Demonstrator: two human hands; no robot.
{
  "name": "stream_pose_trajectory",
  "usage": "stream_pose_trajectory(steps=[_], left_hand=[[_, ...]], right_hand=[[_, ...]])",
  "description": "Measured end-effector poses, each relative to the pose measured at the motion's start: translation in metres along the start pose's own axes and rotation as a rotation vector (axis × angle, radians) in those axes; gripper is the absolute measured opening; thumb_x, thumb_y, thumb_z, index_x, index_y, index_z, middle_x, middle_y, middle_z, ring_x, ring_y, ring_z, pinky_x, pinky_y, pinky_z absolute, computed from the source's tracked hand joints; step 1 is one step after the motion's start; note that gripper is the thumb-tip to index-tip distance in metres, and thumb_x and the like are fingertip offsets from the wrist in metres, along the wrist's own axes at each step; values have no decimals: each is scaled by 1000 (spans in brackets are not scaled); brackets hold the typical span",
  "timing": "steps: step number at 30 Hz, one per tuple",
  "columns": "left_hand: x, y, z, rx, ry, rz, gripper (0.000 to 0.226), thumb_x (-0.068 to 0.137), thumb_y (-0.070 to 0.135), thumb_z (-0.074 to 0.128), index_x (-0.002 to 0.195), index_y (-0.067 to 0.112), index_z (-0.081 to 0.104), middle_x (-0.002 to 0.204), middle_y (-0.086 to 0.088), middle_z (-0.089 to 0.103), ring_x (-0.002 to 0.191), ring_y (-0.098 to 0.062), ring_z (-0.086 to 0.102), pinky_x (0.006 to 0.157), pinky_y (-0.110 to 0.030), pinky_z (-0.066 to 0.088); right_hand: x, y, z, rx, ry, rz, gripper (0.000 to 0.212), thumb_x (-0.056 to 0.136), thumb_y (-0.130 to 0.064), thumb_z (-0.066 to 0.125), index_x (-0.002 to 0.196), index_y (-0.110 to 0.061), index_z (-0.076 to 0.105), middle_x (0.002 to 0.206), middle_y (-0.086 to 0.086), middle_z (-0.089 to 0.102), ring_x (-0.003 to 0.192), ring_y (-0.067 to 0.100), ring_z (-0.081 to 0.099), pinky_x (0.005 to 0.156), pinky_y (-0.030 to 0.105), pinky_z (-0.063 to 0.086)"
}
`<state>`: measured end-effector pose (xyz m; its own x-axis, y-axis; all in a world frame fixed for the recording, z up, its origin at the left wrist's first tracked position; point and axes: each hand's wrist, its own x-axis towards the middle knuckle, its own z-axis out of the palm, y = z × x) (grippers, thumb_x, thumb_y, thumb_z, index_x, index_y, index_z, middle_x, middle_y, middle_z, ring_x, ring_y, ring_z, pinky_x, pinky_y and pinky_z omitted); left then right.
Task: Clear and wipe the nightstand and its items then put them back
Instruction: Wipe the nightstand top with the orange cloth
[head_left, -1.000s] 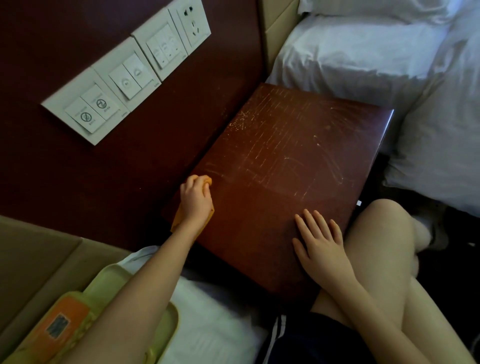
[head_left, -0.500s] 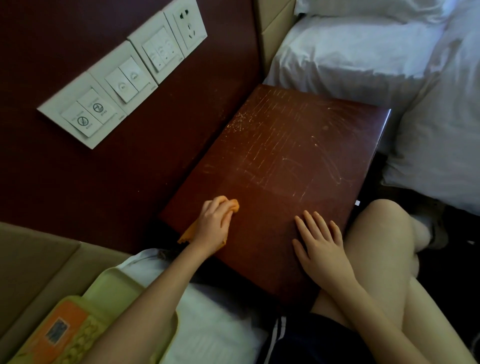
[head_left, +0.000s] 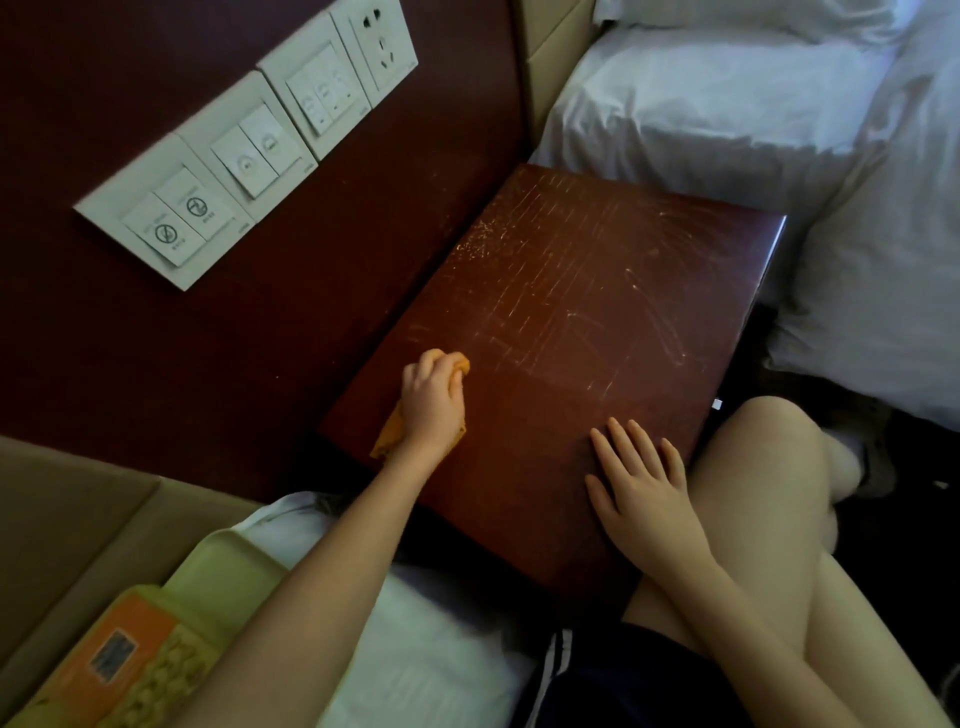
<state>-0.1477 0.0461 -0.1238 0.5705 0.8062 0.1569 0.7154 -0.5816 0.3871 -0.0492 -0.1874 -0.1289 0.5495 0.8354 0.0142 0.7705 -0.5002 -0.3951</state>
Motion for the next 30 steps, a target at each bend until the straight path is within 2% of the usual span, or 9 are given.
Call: stream_pose_trajectory(steps=[4, 7, 11, 16, 20, 23, 27, 30], left_hand=[[-31, -10, -4, -73, -150, 260, 28, 92, 15, 51, 118, 20, 61, 118, 0, 54, 105, -15, 42, 85, -23, 35], [-34, -34, -16, -89, -163, 304, 26, 90, 12, 55, 114, 19, 64, 113, 0, 55, 98, -10, 39, 85, -23, 32], [-12, -57, -26, -4, -34, 60, 26, 93, 12, 49, 116, 13, 62, 120, -8, 54, 106, -27, 45, 86, -28, 34], [39, -49, -24, 4, 49, -183, 27, 97, 16, 42, 118, 13, 59, 128, -7, 48, 113, -27, 41, 87, -25, 32], [64, -35, -19, 11, 31, -232, 28, 98, 17, 39, 119, 13, 58, 130, -8, 45, 115, -27, 40, 93, -31, 36], [60, -30, -16, -4, -1, -141, 28, 97, 15, 41, 119, 13, 59, 129, -7, 47, 114, -26, 40, 93, -32, 38], [23, -35, -14, -17, -90, 106, 29, 95, 14, 47, 121, 14, 59, 123, -5, 51, 109, -24, 41, 86, -24, 31], [1, -50, -21, -26, -128, 262, 27, 91, 11, 54, 117, 15, 62, 115, -6, 55, 102, -22, 44, 85, -25, 32]], right_hand=[[0, 1, -1, 5, 5, -1, 51, 91, -27, 57, 137, -10, 44, 144, 12, 41, 137, 31, 31, 110, 50, 19], [-1, 1, 0, 6, -1, 3, 50, 92, -27, 55, 138, -11, 43, 145, 11, 40, 137, 31, 30, 110, 50, 18], [-1, 2, 1, 12, -21, 3, 51, 94, -29, 51, 140, -12, 40, 147, 9, 35, 139, 29, 25, 112, 47, 13], [0, 2, 1, 8, -8, 7, 48, 95, -30, 49, 139, -12, 42, 146, 9, 38, 138, 29, 27, 111, 47, 15], [2, 4, 4, 14, -50, 16, 53, 97, -36, 40, 145, -18, 29, 153, 3, 25, 143, 22, 12, 114, 40, 1], [4, 3, 4, 23, -54, 23, 53, 97, -36, 39, 146, -18, 29, 153, 3, 24, 143, 22, 11, 114, 40, 1], [5, 2, 2, 37, -47, 23, 52, 96, -34, 43, 144, -16, 32, 151, 5, 28, 143, 24, 15, 114, 43, 5], [7, 1, 2, 43, -54, 25, 52, 96, -34, 43, 144, -16, 31, 152, 5, 27, 143, 24, 14, 114, 43, 3]])
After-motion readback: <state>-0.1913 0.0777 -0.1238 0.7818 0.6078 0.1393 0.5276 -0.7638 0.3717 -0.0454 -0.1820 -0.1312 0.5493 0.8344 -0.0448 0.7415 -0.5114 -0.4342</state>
